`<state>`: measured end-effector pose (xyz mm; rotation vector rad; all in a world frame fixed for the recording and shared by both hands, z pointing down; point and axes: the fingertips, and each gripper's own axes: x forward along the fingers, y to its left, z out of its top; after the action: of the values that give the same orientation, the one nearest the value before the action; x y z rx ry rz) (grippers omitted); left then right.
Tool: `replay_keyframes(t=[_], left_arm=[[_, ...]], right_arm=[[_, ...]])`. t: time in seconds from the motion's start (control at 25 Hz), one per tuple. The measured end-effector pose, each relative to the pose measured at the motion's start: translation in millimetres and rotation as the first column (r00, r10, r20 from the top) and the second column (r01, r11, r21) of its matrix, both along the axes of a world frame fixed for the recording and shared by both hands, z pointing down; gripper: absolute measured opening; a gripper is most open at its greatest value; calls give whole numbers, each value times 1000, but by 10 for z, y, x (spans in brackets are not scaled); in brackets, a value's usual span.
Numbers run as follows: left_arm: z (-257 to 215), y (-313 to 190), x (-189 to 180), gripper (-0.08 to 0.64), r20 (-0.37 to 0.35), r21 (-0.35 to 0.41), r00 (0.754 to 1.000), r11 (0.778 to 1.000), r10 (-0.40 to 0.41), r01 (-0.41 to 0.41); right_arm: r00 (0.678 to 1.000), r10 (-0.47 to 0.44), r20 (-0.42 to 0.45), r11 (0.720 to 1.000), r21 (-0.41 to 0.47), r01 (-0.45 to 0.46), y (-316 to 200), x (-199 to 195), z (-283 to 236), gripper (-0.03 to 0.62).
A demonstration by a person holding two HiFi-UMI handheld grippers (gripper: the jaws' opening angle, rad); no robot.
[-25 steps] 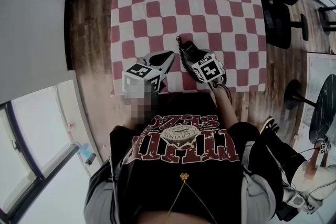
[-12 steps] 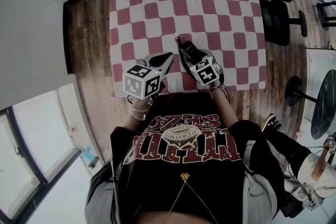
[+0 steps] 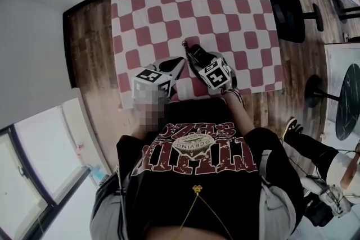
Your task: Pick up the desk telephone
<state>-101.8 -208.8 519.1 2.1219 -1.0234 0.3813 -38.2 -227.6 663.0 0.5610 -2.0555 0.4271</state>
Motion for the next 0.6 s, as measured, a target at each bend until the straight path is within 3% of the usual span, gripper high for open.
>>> replay_keyframes(t=[0.6], left_arm=[[76, 24, 32, 8, -3, -9, 1000, 1000, 22, -22]], right_arm=[[1000, -12, -14, 1000, -20, 12, 61, 44, -131, 279]])
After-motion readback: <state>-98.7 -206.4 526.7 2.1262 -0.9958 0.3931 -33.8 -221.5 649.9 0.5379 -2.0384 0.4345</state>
